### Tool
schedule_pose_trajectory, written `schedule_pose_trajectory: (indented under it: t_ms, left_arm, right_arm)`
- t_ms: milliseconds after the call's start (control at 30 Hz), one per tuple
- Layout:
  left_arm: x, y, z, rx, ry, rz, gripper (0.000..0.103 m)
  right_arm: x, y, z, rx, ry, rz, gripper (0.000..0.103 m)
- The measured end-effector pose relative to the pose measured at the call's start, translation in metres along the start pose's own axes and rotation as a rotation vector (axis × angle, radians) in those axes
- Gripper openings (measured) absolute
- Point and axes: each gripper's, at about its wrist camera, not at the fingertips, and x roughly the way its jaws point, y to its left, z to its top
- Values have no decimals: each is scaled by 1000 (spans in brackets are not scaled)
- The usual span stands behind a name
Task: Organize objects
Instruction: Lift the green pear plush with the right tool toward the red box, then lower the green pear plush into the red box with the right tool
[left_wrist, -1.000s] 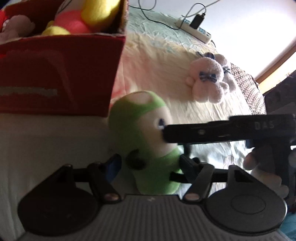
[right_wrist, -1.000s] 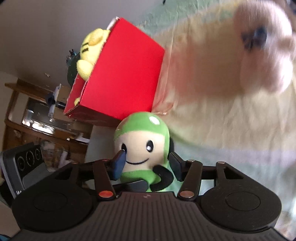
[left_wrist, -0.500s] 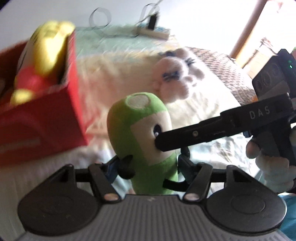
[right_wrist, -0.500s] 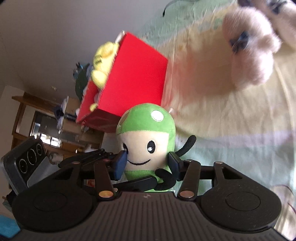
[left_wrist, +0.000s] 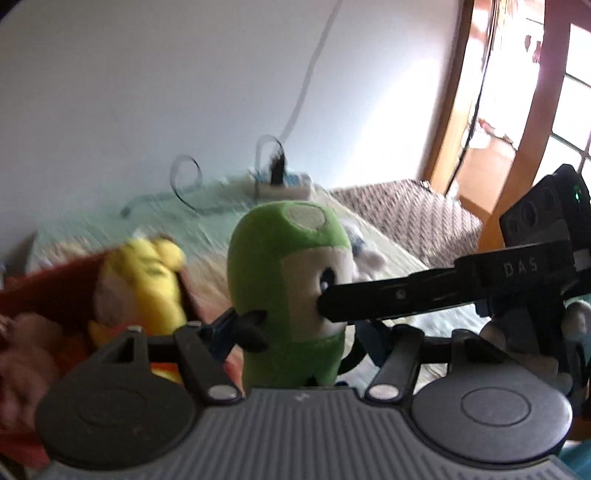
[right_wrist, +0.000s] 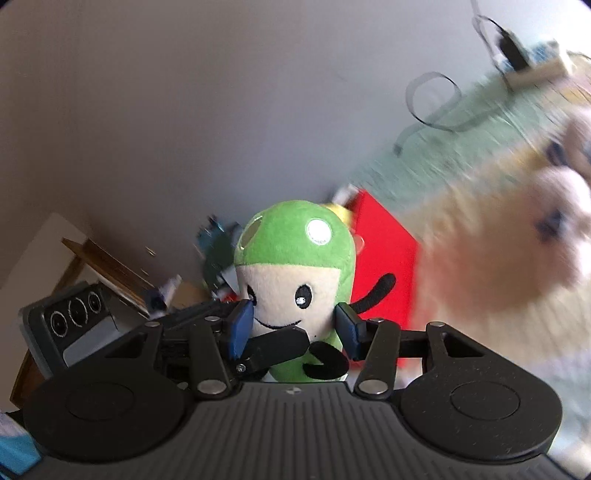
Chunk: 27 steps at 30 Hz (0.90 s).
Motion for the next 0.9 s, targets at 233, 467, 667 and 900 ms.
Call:
schedule_pose_trajectory:
  t_ms: [233, 467, 667, 900]
  left_arm:
    - [-44, 54, 3, -33, -63, 84, 67]
    - [-45, 115, 1, -122, -21, 168, 67]
    - [-16, 152, -11, -178, 63, 228, 67]
    - [13, 178, -29, -263, 157, 199, 67]
  right_arm:
    - [68, 39, 13, -91, 17, 50, 52]
    - [144, 57, 19, -108, 90, 16, 52]
    - [194, 52, 14, -99, 179, -78, 52]
    - [219, 39, 9, -66, 248, -189, 52]
